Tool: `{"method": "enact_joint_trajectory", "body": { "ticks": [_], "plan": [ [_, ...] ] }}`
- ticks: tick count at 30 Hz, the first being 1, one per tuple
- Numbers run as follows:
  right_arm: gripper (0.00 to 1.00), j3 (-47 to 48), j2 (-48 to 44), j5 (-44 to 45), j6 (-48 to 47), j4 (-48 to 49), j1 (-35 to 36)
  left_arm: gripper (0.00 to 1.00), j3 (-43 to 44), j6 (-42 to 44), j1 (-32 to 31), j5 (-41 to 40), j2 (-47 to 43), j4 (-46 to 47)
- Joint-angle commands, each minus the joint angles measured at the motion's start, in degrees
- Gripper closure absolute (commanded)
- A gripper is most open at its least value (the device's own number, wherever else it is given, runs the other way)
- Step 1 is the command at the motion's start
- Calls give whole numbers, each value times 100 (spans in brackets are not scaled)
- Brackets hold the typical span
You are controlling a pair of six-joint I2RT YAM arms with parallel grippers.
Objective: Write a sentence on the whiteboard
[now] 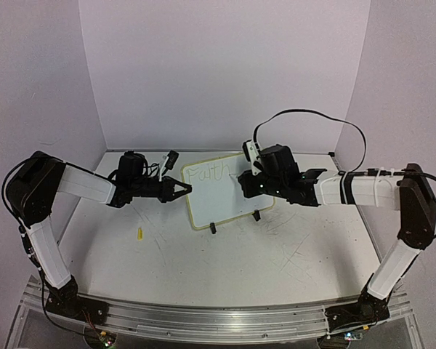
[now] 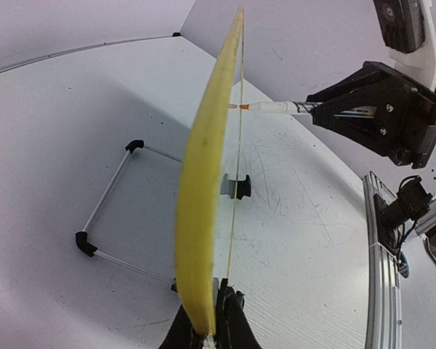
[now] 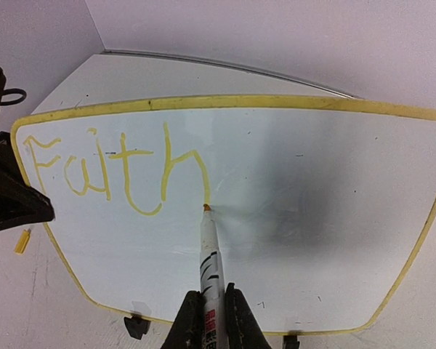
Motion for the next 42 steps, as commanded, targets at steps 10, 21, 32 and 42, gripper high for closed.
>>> {"method": "enact_joint_trajectory", "body": {
  "ticks": [10,21,32,42],
  "plan": [
    [100,-163,-1084,-779,-659,546,-32,100,164,449,37,-702,-59,-457],
    [100,-139,-892,-330,-1058,405,-31,100,205,554,37,-793,-47,-661],
    [100,-104,-755,73,-923,194,-32,100,267,585,38,-855,-15,-703],
    [100,63,-586,-510,-891,113,35,100,267,585,31,-908,-20,-735]
  ]
}}
